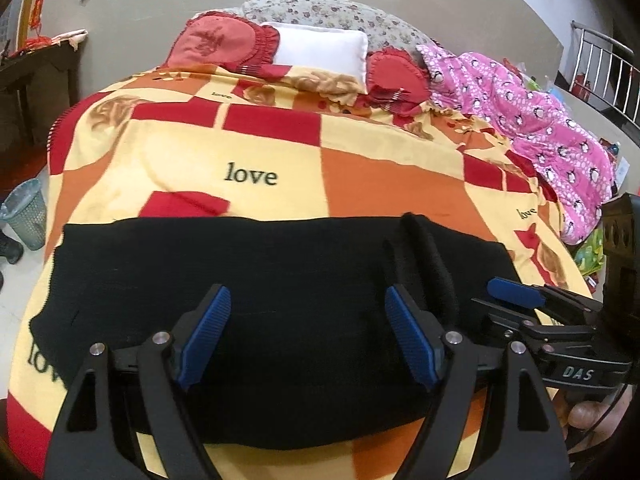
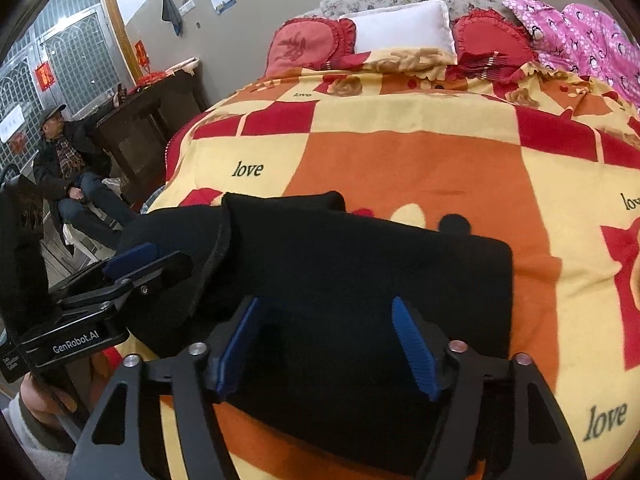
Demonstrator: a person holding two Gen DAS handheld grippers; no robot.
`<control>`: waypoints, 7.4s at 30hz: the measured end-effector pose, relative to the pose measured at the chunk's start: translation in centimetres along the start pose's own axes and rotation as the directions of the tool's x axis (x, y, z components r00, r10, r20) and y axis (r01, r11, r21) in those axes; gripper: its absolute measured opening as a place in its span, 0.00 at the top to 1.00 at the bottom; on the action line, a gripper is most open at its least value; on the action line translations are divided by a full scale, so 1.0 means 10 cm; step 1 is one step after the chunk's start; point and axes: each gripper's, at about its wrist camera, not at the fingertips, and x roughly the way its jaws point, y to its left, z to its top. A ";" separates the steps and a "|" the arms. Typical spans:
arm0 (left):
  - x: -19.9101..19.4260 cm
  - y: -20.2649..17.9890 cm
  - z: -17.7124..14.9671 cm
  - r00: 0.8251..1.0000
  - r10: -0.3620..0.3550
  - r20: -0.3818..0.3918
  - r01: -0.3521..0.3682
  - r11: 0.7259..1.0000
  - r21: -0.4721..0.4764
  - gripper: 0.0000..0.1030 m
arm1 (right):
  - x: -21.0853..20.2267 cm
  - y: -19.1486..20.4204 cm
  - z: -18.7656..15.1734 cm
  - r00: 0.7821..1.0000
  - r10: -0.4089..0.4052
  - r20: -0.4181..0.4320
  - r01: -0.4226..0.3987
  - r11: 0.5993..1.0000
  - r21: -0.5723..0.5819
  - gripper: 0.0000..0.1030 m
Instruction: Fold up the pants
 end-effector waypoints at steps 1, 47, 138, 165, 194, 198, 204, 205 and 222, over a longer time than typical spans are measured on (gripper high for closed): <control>-0.01 0.01 0.00 1.000 0.008 0.002 -0.008 1.000 -0.002 0.23 | 0.00 0.01 0.01 1.000 0.006 -0.002 -0.006 1.000 0.004 0.26; -1.41 0.72 0.15 0.985 -0.024 0.171 0.048 0.989 -0.137 0.15 | -0.42 0.44 0.22 0.993 0.091 0.072 -0.078 0.983 -0.165 0.20; -0.43 1.29 -0.39 0.990 -0.141 0.029 0.135 0.845 -0.518 0.00 | 1.58 1.79 0.86 0.911 0.341 -0.232 -0.386 0.904 -0.185 0.27; -0.61 0.08 -0.03 0.960 -0.221 0.172 0.222 0.975 0.014 0.86 | 0.18 1.13 1.17 0.923 0.385 -0.016 -0.385 0.923 0.026 0.11; -0.47 -0.18 0.16 0.938 -0.343 0.047 0.335 0.933 0.130 0.46 | -0.28 -0.78 0.27 0.998 0.045 0.032 -0.050 0.985 0.165 0.62; -0.26 -0.31 0.15 0.949 -0.314 -0.013 0.313 0.940 0.133 0.46 | -0.34 -1.01 0.25 0.996 -0.073 0.057 0.058 0.973 0.222 0.46; -0.17 -0.50 0.20 0.955 -0.296 -0.004 0.292 0.939 0.180 0.46 | -0.73 -0.88 0.31 0.990 -0.022 0.139 -0.003 0.984 0.177 0.45; -0.12 -0.51 0.21 0.956 -0.292 -0.013 0.290 0.940 0.183 0.46 | -0.71 -0.84 0.32 0.991 -0.003 0.130 -0.019 0.986 0.167 0.45; 0.24 -0.60 0.21 0.972 -0.225 -0.061 0.231 0.963 0.137 0.38 | -0.29 -0.90 0.44 0.997 -0.036 0.064 0.026 0.988 0.151 0.51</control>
